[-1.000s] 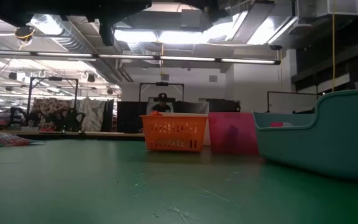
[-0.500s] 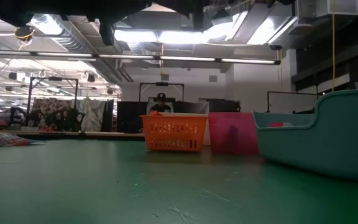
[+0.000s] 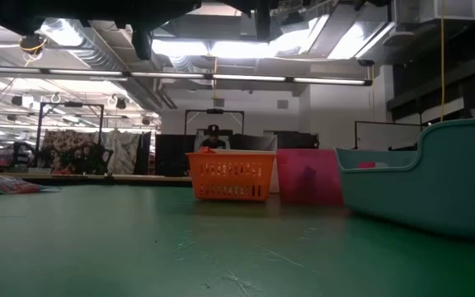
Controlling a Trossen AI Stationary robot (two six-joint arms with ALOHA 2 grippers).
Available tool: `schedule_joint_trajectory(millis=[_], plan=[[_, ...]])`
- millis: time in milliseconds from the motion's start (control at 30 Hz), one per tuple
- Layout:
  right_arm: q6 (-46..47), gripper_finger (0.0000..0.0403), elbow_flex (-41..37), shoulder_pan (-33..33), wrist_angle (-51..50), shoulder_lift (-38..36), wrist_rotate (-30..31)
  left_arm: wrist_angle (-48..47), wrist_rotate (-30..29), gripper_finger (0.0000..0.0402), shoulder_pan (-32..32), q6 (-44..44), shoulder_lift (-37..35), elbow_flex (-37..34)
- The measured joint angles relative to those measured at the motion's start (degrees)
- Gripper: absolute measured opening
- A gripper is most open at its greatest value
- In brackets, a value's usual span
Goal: Sort candy
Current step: Put the blue lollipop into the green basket
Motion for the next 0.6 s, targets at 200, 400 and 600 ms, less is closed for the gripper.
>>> schedule_joint_trajectory(millis=[200,400,600], plan=[[0.02,0.0013,0.0,0.02,0.02,0.0,-0.02,-0.02,-0.43,0.0,0.0,-0.06,0.0,0.0],[-1.64,0.0005,0.0,0.02,-0.22,-0.32,-0.04,0.0,-0.74,0.0014,0.0,-0.11,0.0,0.02],[-3.02,0.0006,0.02,-0.54,-3.87,-3.17,-0.22,-0.28,-0.96,0.0066,0.02,-0.22,0.0,0.04]])
